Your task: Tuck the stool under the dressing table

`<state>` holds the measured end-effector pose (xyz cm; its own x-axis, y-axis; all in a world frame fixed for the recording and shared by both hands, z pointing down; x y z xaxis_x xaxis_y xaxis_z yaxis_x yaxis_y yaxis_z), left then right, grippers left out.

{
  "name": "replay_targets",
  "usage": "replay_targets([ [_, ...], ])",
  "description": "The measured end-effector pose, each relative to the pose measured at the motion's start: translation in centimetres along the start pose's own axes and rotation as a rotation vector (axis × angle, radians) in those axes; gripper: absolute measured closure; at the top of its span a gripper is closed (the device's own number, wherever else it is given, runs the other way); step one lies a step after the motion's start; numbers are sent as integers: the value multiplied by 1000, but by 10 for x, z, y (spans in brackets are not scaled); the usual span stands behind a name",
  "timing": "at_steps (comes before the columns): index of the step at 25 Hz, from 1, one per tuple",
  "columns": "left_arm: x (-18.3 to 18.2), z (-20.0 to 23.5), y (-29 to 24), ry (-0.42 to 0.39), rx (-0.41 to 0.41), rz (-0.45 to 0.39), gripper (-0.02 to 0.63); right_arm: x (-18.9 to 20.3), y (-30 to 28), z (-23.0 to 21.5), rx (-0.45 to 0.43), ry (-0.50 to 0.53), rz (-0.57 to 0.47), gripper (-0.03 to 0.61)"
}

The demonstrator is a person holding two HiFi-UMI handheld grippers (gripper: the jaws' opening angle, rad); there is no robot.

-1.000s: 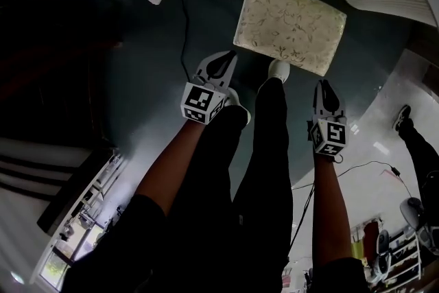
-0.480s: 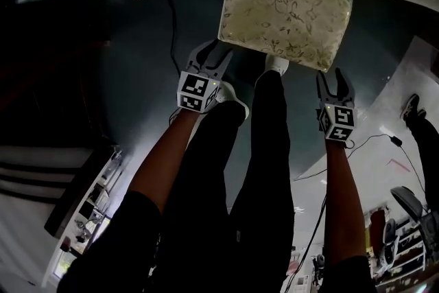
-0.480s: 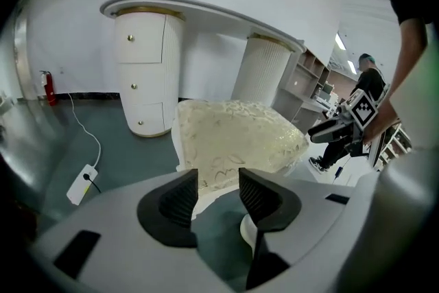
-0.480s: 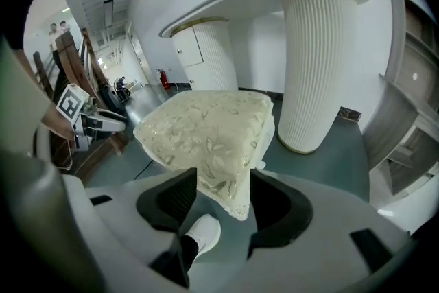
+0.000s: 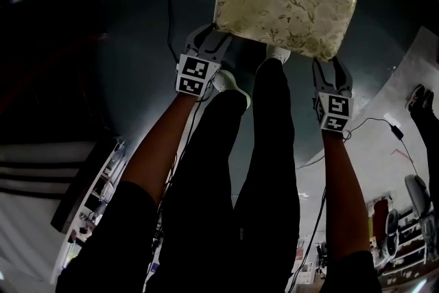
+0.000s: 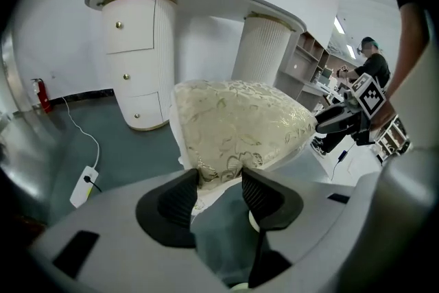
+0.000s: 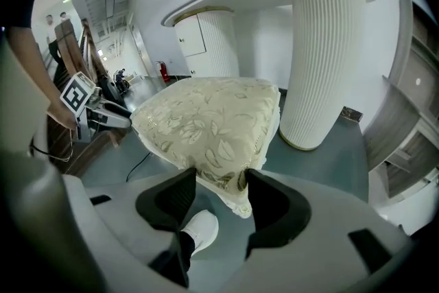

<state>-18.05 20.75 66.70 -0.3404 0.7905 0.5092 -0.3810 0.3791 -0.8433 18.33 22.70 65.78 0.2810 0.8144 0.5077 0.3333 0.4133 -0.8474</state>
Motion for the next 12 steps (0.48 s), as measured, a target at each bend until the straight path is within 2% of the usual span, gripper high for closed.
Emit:
replay_targets([
  [4, -2, 0, -2, 13, 0, 25, 408, -2, -1, -1, 1, -44, 15, 341],
  [12, -7, -2, 2, 46, -32, 32, 408, -7, 0, 6, 55, -96, 42, 342],
])
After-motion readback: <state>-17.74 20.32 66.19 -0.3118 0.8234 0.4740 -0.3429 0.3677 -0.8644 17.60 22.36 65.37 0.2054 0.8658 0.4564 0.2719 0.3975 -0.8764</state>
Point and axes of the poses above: the fingertips, and each gripper's own axes: y backward along the fingers, z to its left, x out of its underside, the point moved 10 cm from there along y, backward along the fingers, and after that the axes turned 4 degrees about z, right-handed, at the moved point
